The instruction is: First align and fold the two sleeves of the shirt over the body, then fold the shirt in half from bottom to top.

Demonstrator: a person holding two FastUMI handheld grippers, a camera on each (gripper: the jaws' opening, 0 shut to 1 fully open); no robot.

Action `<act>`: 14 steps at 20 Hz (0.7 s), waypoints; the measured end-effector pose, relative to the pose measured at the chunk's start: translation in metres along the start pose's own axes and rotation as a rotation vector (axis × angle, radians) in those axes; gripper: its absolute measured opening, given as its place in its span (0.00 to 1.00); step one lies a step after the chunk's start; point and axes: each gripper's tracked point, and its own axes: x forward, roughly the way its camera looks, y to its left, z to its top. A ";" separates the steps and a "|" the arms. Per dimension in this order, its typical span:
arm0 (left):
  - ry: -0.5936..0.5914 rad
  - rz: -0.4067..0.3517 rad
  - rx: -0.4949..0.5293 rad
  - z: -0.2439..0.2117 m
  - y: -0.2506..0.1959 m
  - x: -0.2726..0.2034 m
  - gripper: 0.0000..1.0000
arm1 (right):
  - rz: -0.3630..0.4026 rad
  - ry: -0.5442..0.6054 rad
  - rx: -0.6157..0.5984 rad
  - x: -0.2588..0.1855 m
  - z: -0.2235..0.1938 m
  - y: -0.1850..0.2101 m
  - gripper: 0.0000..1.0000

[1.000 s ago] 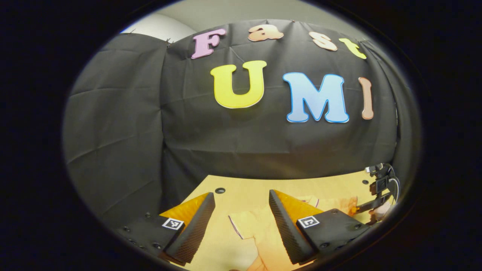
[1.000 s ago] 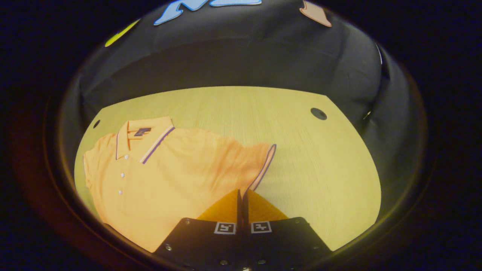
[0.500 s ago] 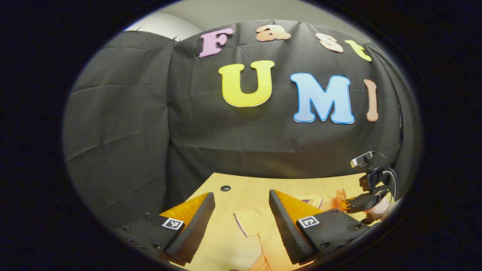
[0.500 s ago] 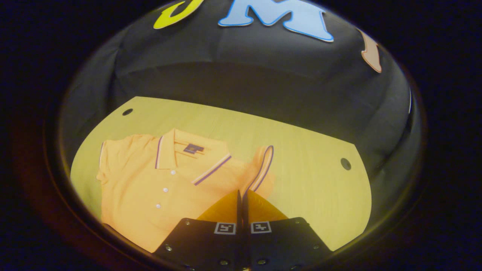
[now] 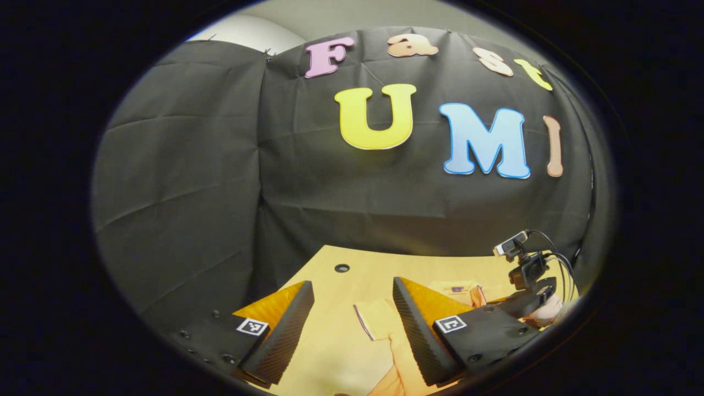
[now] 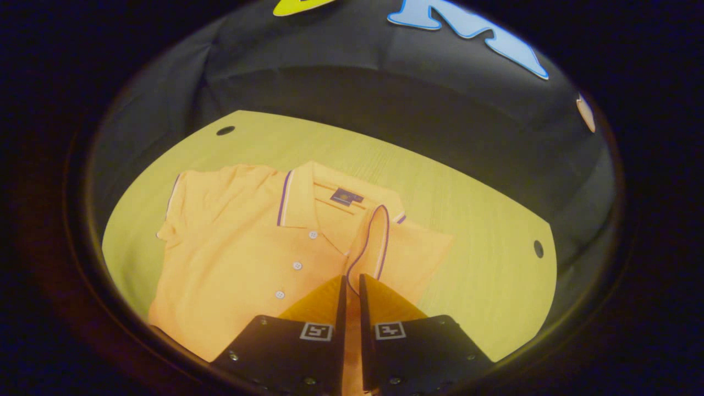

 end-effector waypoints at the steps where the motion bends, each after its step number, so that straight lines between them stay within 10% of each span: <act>1: 0.004 -0.005 -0.002 -0.004 0.002 0.001 0.94 | -0.001 -0.010 0.004 -0.003 0.003 -0.001 0.14; 14: 0.147 -0.092 -0.022 -0.093 -0.015 0.104 0.95 | -0.006 -0.132 0.188 -0.098 0.017 -0.022 0.13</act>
